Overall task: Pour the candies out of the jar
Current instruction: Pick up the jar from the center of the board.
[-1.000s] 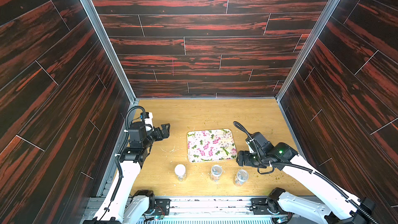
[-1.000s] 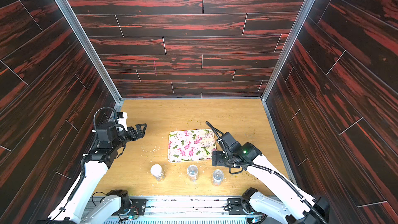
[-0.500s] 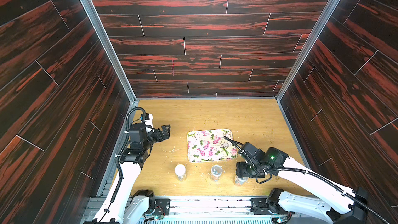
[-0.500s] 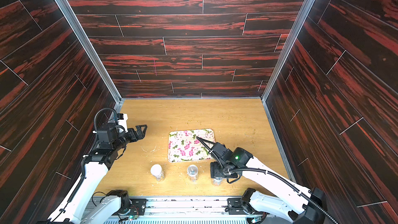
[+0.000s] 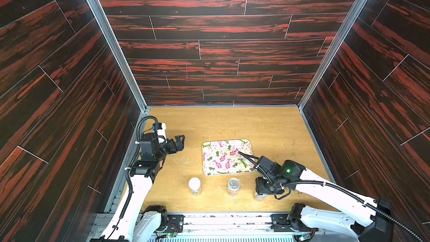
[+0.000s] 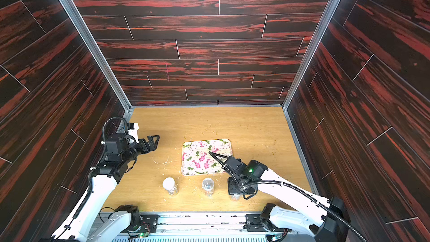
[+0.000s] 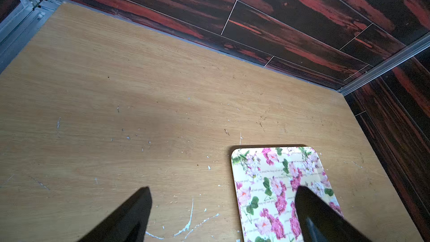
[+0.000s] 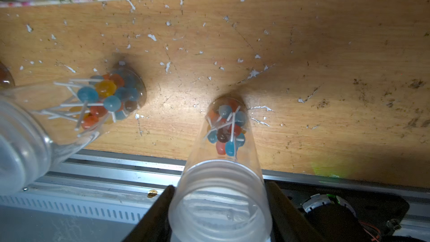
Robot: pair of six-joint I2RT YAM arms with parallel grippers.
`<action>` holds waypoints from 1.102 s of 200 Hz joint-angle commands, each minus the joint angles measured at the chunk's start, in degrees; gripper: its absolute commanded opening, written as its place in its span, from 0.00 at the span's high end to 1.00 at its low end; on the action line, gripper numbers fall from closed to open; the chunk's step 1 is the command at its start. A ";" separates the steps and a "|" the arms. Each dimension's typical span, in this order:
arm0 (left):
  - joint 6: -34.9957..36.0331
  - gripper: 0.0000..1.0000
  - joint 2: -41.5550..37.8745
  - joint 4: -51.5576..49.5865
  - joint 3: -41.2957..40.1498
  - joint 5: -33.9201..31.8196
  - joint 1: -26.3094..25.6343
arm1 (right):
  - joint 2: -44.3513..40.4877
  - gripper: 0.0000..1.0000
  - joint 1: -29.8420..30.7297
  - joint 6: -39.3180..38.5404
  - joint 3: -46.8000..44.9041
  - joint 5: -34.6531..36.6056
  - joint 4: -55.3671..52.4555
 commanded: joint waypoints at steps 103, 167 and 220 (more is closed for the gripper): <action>-1.88 0.00 2.01 7.18 1.00 11.50 -1.43 | 3.55 0.56 -1.64 -6.45 12.71 3.02 -7.29; -1.11 0.00 11.59 20.93 7.17 28.32 -8.71 | 5.75 0.55 -15.67 -21.29 24.20 -0.23 -4.95; 17.94 0.03 22.77 15.26 16.80 34.05 -25.09 | 13.55 0.55 -19.77 -30.61 37.83 -9.31 -0.89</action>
